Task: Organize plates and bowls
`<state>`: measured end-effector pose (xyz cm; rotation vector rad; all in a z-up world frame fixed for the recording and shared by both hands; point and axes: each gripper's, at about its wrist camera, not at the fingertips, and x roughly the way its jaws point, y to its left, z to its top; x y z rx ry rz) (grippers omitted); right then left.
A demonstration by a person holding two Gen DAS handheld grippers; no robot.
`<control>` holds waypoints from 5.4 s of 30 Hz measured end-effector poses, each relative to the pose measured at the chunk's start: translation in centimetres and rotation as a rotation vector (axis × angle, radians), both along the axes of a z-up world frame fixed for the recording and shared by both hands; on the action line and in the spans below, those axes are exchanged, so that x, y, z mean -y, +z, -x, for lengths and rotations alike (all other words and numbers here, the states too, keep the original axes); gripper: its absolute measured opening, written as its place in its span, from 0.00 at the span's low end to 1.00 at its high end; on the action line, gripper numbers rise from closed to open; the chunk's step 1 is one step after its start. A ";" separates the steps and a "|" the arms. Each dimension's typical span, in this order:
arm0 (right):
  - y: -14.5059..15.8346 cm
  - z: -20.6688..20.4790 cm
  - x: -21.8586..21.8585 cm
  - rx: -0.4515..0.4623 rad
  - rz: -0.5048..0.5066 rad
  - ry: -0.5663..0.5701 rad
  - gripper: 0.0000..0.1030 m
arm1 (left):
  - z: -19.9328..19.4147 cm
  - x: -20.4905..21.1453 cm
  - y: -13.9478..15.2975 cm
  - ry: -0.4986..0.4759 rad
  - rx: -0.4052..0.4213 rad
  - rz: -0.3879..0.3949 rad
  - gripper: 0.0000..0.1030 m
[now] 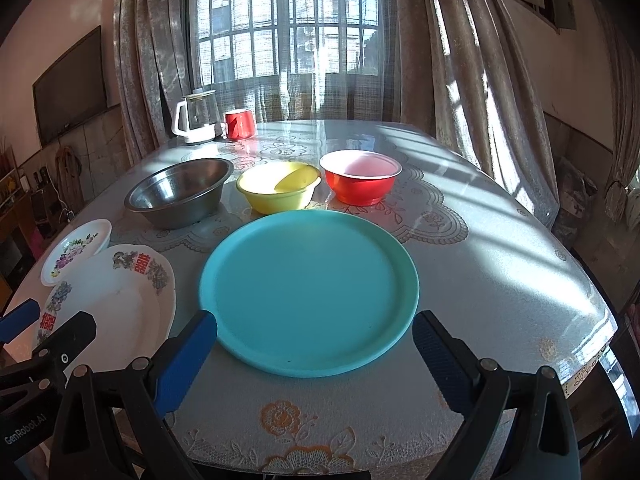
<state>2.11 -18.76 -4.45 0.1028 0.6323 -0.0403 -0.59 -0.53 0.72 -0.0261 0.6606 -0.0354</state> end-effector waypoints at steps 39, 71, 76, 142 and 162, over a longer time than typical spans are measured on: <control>-2.8 -6.1 8.4 -0.088 -0.155 -0.081 0.39 | -13.6 6.0 0.7 -0.297 -0.266 0.031 0.26; -5.2 -7.8 13.9 -0.162 -0.169 -0.151 0.09 | -16.8 13.2 -4.0 -0.389 -0.393 -0.050 0.26; -5.2 -7.9 13.4 -0.160 -0.126 -0.150 0.12 | -16.7 13.1 -3.9 -0.361 -0.400 -0.035 0.26; -1.7 -23.2 -22.5 -0.462 -0.341 0.653 0.11 | -11.1 -23.3 -4.4 0.241 -0.207 0.338 0.18; 3.5 -17.2 -13.9 -0.265 -0.455 0.645 0.11 | -6.7 -17.1 2.9 0.084 -0.060 0.255 0.19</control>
